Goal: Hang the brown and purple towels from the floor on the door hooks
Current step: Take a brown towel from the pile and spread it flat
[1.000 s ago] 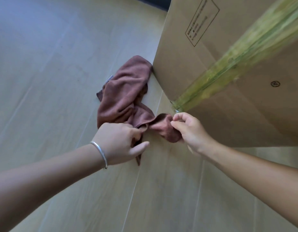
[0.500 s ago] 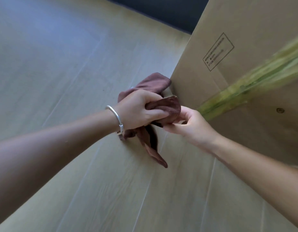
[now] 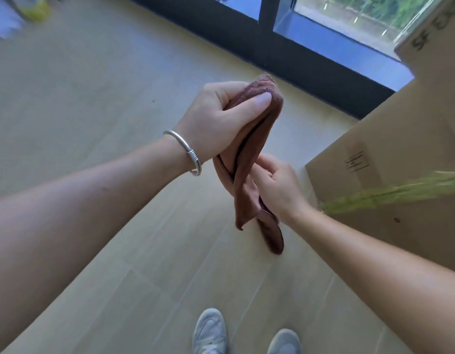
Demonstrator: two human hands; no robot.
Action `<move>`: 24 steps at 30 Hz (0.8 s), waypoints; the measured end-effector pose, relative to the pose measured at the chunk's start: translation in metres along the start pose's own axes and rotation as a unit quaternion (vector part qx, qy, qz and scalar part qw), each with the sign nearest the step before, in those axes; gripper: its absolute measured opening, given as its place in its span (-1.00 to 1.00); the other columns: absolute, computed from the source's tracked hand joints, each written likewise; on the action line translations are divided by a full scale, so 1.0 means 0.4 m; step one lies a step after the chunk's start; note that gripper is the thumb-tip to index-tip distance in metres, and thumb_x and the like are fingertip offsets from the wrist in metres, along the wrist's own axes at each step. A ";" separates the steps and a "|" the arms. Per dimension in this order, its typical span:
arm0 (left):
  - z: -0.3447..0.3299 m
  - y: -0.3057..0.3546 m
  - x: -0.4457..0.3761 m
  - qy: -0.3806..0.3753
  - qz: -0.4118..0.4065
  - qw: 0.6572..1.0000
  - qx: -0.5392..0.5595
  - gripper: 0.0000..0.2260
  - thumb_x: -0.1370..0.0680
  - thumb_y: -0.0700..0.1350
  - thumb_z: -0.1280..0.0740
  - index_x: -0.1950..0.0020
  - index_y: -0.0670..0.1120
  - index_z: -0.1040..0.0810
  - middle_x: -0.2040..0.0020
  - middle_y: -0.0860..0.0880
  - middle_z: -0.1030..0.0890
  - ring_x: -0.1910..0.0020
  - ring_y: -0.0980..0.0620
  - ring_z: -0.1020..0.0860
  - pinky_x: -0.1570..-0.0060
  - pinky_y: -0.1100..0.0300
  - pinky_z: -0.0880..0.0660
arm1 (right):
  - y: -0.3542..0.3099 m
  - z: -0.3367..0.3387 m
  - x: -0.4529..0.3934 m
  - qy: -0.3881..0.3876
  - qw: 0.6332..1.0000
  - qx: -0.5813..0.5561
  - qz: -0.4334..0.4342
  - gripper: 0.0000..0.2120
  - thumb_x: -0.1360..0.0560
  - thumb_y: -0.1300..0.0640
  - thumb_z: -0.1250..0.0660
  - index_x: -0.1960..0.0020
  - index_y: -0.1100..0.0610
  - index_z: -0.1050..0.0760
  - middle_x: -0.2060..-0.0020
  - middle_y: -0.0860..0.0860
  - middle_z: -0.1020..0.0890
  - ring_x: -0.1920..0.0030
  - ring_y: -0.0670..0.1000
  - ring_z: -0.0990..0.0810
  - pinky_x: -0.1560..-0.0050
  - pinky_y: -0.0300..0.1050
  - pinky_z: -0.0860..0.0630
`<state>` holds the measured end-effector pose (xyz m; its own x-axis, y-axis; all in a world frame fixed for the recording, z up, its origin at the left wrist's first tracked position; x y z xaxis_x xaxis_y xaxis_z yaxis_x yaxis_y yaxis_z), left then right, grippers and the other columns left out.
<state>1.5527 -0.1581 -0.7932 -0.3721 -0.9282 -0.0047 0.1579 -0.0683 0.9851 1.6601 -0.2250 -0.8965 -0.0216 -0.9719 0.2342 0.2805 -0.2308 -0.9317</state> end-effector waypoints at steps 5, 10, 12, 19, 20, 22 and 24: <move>0.185 0.189 0.043 0.040 0.004 0.999 0.006 -0.70 -0.58 -0.13 -0.32 0.10 -0.41 -0.51 0.28 -0.09 -0.46 0.31 0.05 -0.42 0.32 0.18 -0.38 | -0.252 -0.087 0.055 -0.061 0.978 -0.196 -0.033 -0.60 -0.46 -0.13 -0.27 0.10 0.24 -0.52 0.26 0.12 -0.54 0.23 0.03 -0.54 0.19 -0.09 -0.46; 0.350 0.336 0.069 0.090 -0.009 0.996 -0.001 -0.75 -0.55 -0.07 -0.35 0.08 -0.27 -0.60 0.22 -0.11 -0.53 0.23 0.01 -0.48 0.19 0.06 -0.46 | -0.368 -0.176 0.083 -0.086 0.995 0.051 0.015 -0.86 -0.41 0.12 -0.38 0.14 -0.13 -0.57 0.21 -0.27 -0.65 0.21 -0.18 -0.64 0.18 -0.20 -0.55; 0.420 0.379 0.077 0.121 -0.014 0.993 0.001 -0.82 -0.54 -0.05 -0.36 0.10 -0.15 -0.64 0.18 -0.09 -0.56 0.19 0.02 -0.51 0.12 0.05 -0.48 | -0.375 -0.210 0.084 -0.116 0.986 0.115 0.000 -0.76 -0.40 0.11 -0.36 0.23 -0.26 -0.54 0.28 -0.42 -0.57 0.28 -0.28 -0.57 0.32 -0.43 -0.40; 0.739 0.422 0.137 0.244 -0.006 0.969 -0.047 -0.87 -0.51 0.01 -0.36 0.13 0.03 -0.68 0.20 0.03 -0.61 0.19 0.10 -0.55 0.10 0.10 -0.50 | -0.481 -0.173 -0.024 -0.026 0.957 0.289 -0.009 -0.79 -0.46 0.10 -0.35 0.34 -0.01 -0.43 0.45 -0.06 -0.50 0.36 0.02 -0.46 0.40 -0.12 -0.32; 0.792 0.409 0.157 0.261 0.003 0.964 -0.056 -0.88 -0.51 0.01 -0.35 0.14 0.05 -0.67 0.21 0.04 -0.61 0.19 0.09 -0.55 0.09 0.06 -0.51 | -0.528 -0.167 -0.048 0.003 0.956 0.292 0.013 -0.79 -0.45 0.12 -0.34 0.33 0.03 -0.42 0.43 -0.04 -0.50 0.34 0.07 -0.46 0.39 -0.07 -0.31; 0.894 0.376 0.207 0.298 0.028 0.951 -0.077 -0.89 -0.51 -0.01 -0.34 0.15 0.05 -0.66 0.19 0.00 -0.59 0.17 0.05 -0.53 0.04 -0.06 -0.52 | -0.616 -0.168 -0.090 0.034 0.957 0.283 0.054 -0.80 -0.47 0.09 -0.34 0.31 0.08 -0.44 0.41 -0.03 -0.51 0.31 0.08 -0.47 0.34 -0.05 -0.36; 0.990 0.351 0.273 0.340 0.050 0.934 -0.093 -0.88 -0.52 -0.03 -0.33 0.16 0.05 -0.64 0.20 0.03 -0.60 0.17 0.09 -0.52 0.03 -0.04 -0.52 | -0.699 -0.185 -0.122 0.040 0.961 0.258 0.093 -0.88 -0.49 0.10 -0.34 0.21 0.06 -0.56 0.33 -0.07 -0.59 0.25 0.02 -0.53 0.26 -0.06 -0.44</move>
<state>1.1720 -0.1243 -0.5873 0.3106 -0.9467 -0.0853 0.3409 0.0271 0.9397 1.5117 -0.1165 -0.6681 0.0076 -0.9993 0.0357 0.7248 -0.0192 -0.6887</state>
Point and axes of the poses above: each hand's wrist, its own x-axis away from the middle knuckle, its own z-axis out of the back of the hand, y = z × x, the point moved 8 cm from there along -x, towards the middle knuckle
